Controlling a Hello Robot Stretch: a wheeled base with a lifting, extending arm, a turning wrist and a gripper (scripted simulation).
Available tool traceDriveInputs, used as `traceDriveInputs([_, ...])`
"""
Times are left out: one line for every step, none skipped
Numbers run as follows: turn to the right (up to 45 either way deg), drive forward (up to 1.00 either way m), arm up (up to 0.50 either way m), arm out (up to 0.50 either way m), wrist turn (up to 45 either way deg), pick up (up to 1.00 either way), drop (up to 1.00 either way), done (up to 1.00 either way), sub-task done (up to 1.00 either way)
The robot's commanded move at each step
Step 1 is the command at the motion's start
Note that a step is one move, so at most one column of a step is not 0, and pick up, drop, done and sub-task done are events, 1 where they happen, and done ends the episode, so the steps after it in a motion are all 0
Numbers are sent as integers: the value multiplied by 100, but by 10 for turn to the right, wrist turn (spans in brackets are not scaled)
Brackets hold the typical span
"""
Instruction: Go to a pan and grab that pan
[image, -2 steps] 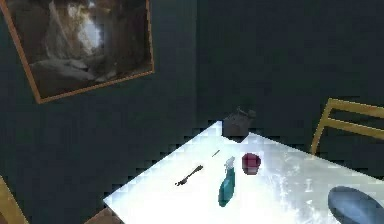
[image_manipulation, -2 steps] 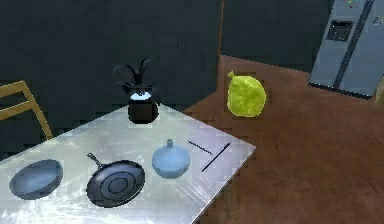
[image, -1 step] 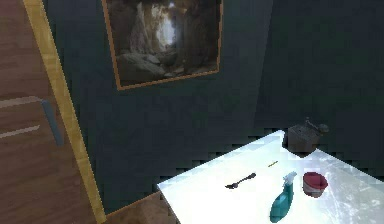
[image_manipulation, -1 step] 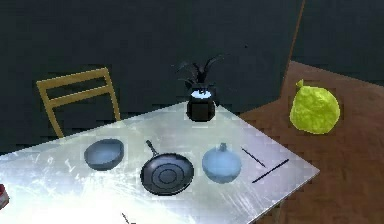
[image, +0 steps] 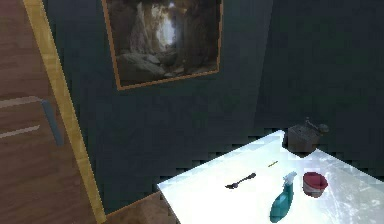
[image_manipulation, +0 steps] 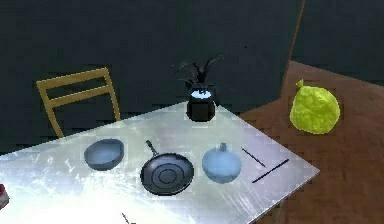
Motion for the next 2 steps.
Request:
traceDriveInputs([0, 0, 30, 0, 0, 0, 0, 0, 0])
traceDriveInputs([0, 0, 0, 28, 0, 0, 0, 0, 0])
